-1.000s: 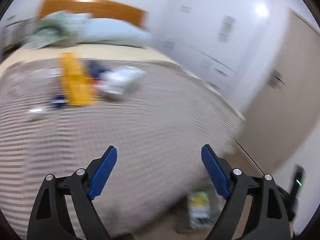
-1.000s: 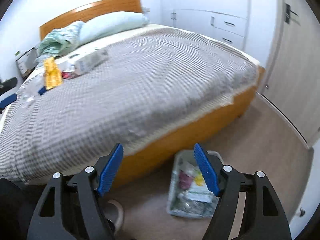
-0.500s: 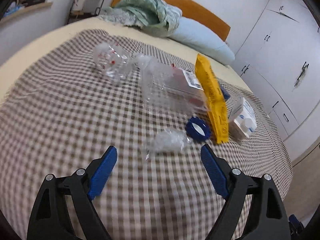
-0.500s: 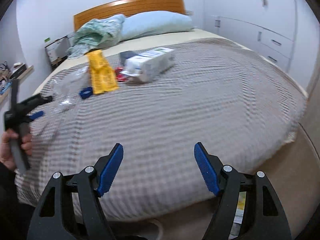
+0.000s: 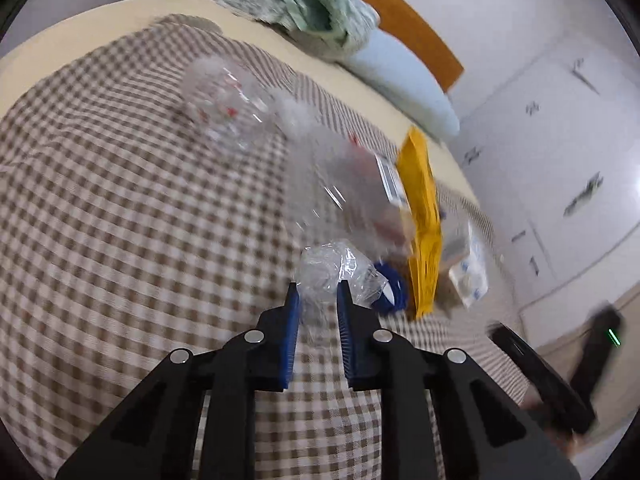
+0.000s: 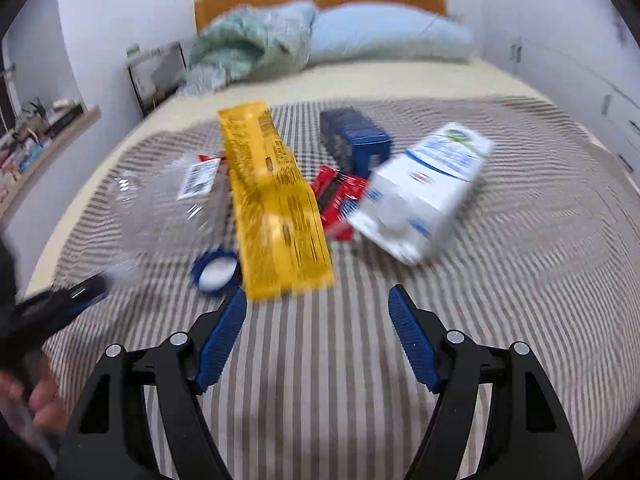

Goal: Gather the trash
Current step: 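Grasp the yellow snack wrapper with the right tool while the left tool grasps a clear plastic bag, then carry both items to the wastebasket and open both tools to drop them, then move both open tools back over the bed toward the milk carton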

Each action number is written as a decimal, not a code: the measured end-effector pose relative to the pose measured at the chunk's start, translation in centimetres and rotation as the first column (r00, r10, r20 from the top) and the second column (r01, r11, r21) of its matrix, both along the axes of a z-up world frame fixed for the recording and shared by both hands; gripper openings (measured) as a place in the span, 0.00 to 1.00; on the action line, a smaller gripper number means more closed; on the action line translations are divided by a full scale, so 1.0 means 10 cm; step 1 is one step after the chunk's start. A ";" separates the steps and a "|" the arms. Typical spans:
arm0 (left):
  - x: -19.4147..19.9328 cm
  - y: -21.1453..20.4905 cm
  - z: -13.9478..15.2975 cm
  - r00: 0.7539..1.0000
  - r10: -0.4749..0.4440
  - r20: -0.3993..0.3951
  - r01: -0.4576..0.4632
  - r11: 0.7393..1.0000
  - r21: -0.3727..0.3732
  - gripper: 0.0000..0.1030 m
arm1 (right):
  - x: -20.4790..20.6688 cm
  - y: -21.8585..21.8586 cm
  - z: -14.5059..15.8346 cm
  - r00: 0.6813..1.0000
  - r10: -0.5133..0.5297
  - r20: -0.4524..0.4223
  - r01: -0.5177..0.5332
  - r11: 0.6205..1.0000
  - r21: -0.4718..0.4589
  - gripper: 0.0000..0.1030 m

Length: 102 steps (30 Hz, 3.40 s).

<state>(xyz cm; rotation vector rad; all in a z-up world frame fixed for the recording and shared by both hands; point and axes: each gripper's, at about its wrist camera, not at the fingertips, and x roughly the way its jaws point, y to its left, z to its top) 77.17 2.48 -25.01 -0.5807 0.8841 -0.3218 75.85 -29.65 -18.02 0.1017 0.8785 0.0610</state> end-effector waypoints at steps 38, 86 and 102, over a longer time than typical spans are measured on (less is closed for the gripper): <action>-1.08 -0.86 0.74 0.973 -0.191 0.130 0.193 0.981 -0.007 0.14 | -3.11 -2.05 0.62 0.966 -0.256 -0.040 0.256 0.967 0.001 0.02; -3.70 -5.88 -2.82 0.434 -0.651 -0.623 0.892 0.406 0.197 0.69 | -5.41 -3.77 -2.48 0.580 -0.721 -0.380 0.799 0.594 0.092 0.71; -3.70 -5.59 -1.88 0.535 -0.726 -0.432 0.844 0.486 0.228 0.69 | -5.44 -3.79 -1.76 0.579 -0.763 -0.287 0.782 0.619 -0.070 0.71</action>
